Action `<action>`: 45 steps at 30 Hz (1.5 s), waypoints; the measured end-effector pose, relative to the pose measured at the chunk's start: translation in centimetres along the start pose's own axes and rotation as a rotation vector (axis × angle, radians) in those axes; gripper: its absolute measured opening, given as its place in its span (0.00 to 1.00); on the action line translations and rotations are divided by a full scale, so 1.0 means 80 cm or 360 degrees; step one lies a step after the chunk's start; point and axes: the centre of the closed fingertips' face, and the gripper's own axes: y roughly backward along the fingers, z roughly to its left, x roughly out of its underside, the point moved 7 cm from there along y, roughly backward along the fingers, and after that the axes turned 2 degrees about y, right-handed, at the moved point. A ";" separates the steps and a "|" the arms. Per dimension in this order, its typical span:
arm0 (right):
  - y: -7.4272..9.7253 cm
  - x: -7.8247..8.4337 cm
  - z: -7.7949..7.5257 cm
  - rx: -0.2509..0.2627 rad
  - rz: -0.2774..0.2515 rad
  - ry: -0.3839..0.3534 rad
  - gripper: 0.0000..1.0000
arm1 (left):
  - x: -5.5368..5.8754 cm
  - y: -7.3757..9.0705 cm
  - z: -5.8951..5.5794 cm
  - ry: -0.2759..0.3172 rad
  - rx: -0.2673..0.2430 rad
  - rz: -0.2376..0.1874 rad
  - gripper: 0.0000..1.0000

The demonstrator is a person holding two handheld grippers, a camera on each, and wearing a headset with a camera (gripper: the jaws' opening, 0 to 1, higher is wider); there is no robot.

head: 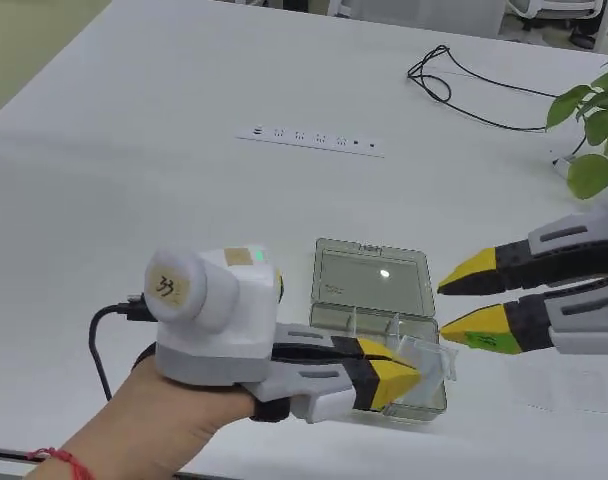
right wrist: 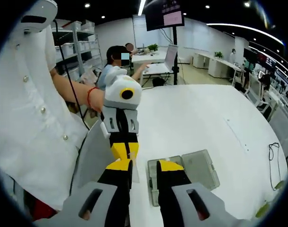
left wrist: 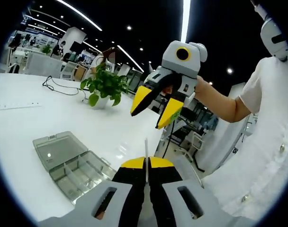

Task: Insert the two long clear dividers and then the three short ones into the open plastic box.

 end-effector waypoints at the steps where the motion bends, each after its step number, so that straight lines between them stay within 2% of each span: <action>1: -0.002 0.000 0.001 -0.0022 -0.0003 -0.0009 0.21 | 0.000 0.001 -0.001 -0.0013 0.0006 -0.0003 0.00; 2: -0.004 0.000 0.005 -0.0068 -0.0006 -0.0017 0.21 | -0.001 0.002 -0.002 -0.0038 0.0016 -0.0008 0.00; 6: -0.009 0.002 0.009 -0.0156 0.0013 -0.0015 0.17 | -0.001 0.004 -0.006 -0.0092 0.0050 -0.0005 0.00; 10: -0.014 0.000 0.018 -0.0246 0.0046 0.0008 0.14 | 0.000 0.005 -0.007 -0.0111 0.0074 0.0012 0.00; 22: -0.025 0.001 0.031 -0.0384 0.0128 0.0057 0.08 | 0.001 0.005 -0.013 -0.0196 0.0121 0.0016 0.00; 31: -0.029 0.001 0.035 -0.0431 0.0169 0.0096 0.03 | 0.004 0.007 -0.016 -0.0241 0.0129 0.0038 0.00; 45: -0.038 0.000 0.039 -0.0430 0.0196 0.0112 0.03 | 0.009 0.011 -0.015 -0.0269 0.0095 0.0057 0.00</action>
